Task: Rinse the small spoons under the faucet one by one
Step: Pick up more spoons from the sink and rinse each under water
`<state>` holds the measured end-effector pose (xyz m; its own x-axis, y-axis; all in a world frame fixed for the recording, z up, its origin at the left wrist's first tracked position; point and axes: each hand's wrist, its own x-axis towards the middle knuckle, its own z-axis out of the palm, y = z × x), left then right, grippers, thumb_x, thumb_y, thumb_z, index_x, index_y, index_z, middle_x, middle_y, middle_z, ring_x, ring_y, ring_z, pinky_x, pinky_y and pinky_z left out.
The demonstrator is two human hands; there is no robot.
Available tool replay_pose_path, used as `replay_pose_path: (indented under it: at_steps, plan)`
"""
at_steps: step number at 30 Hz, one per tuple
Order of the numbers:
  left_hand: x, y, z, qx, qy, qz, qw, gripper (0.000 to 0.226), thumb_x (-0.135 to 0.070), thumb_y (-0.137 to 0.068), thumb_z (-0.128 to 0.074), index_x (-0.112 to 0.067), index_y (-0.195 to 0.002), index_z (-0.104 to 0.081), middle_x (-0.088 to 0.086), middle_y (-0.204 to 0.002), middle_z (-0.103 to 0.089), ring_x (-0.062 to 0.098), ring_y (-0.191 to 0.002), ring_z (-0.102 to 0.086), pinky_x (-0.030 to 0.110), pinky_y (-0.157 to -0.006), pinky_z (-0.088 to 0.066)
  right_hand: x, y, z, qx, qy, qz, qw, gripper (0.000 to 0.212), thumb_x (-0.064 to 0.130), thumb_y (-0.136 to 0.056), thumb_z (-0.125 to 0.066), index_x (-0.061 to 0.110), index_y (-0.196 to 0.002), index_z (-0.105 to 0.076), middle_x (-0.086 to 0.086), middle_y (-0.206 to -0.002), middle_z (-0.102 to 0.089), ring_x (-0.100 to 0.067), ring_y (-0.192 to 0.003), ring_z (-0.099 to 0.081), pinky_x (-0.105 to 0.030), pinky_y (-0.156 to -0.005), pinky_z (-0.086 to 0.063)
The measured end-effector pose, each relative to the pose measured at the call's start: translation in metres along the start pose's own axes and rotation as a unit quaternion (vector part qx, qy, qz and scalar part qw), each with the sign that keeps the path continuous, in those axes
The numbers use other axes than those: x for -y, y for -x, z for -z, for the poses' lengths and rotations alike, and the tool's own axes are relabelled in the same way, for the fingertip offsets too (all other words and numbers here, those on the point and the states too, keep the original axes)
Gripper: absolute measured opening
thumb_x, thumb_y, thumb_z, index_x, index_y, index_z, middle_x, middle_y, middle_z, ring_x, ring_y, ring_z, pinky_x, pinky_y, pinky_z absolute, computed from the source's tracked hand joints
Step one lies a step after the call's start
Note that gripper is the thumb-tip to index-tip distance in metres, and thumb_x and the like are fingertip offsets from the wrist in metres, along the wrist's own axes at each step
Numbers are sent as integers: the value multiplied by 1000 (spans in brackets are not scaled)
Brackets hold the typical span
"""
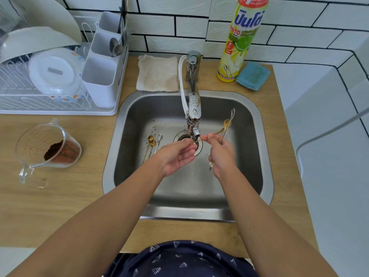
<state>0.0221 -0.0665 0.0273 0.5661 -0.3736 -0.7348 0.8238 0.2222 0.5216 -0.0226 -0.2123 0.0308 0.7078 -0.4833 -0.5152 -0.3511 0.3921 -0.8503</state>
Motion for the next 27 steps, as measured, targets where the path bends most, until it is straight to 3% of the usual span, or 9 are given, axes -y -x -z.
replay_pose_path:
  at_steps: [4, 7, 11, 14, 16, 19, 21, 23, 27]
  plan:
    - [2, -2, 3, 41, -40, -8, 998, 23, -5, -98, -61, -7, -121, -61, 12, -98, -78, 17, -78, -76, 30, -70, -62, 4, 1, 2, -6, 2, 0, 1000, 28, 21, -103, -61, 22, -76, -71, -3, -102, -81, -2, -36, -37, -17, -41, -31]
    - [1, -3, 1, 13, -125, -38, 991, 9, -14, -97, -66, -9, -104, -67, 5, -85, -78, 11, -63, -72, 27, -64, -59, 6, 2, 3, -6, 3, -11, 1000, 27, 23, -102, -63, 22, -76, -72, -2, -100, -81, -3, -37, -28, -21, -40, -27]
    - [-1, -6, -4, -49, -160, -64, 984, 23, -29, -88, -77, -10, -81, -67, 2, -66, -70, 6, -45, -56, 24, -55, -56, 7, 7, -2, 22, -24, -7, 999, 25, 16, -101, -63, 15, -78, -73, 1, -82, -80, 0, -35, -46, -13, -38, -35]
    - [0, -4, -3, 13, -73, -44, 996, 13, -13, -96, -66, -2, -105, -66, 10, -86, -77, 13, -68, -74, 27, -65, -60, 10, 5, -1, 13, -36, -5, 999, 28, 18, -102, -62, 19, -76, -73, 3, -80, -80, -1, -33, -40, -16, -35, -30]
    - [1, -2, 0, 52, -25, -28, 998, 21, -4, -100, -58, 1, -120, -60, 14, -97, -78, 20, -85, -77, 29, -69, -61, 10, 2, 2, 1, -22, -5, 1000, 36, 22, -102, -63, 23, -69, -76, 3, -86, -80, -4, -35, -28, -20, -37, -25]
    - [1, 0, 0, 34, -146, -26, 988, 19, -21, -100, -63, -8, -113, -67, 4, -92, -78, 13, -62, -71, 27, -61, -59, 9, -1, 4, 12, -12, -8, 1000, 42, 25, -102, -63, 38, -65, -78, 5, -87, -80, -6, -37, -24, -23, -39, -23]
    - [0, 2, 1, 15, -255, -51, 966, 20, -33, -97, -65, -16, -105, -72, -1, -84, -76, 10, -46, -53, 23, -53, -51, 7, -5, 4, 22, -2, -16, 1000, 39, 26, -101, -64, 39, -67, -79, 4, -93, -81, -7, -37, -23, -23, -38, -23]
    - [1, 5, 5, 28, -291, -71, 954, 18, -32, -98, -63, -17, -103, -71, 0, -83, -74, 9, -47, -44, 21, -53, -47, 7, -10, 6, 29, 15, -27, 999, 28, 27, -100, -65, 29, -76, -79, 2, -97, -81, -8, -38, -23, -23, -38, -24]
    - [2, 19, 19, 64, -319, -70, 943, 11, -23, -101, -59, -15, -99, -64, 6, -95, -78, 11, -49, -47, 20, -54, -46, 0, -16, 5, 40, -14, -49, 998, 15, 28, -99, -69, 17, -91, -73, 0, -96, -81, -7, -39, -22, -21, -36, -24]
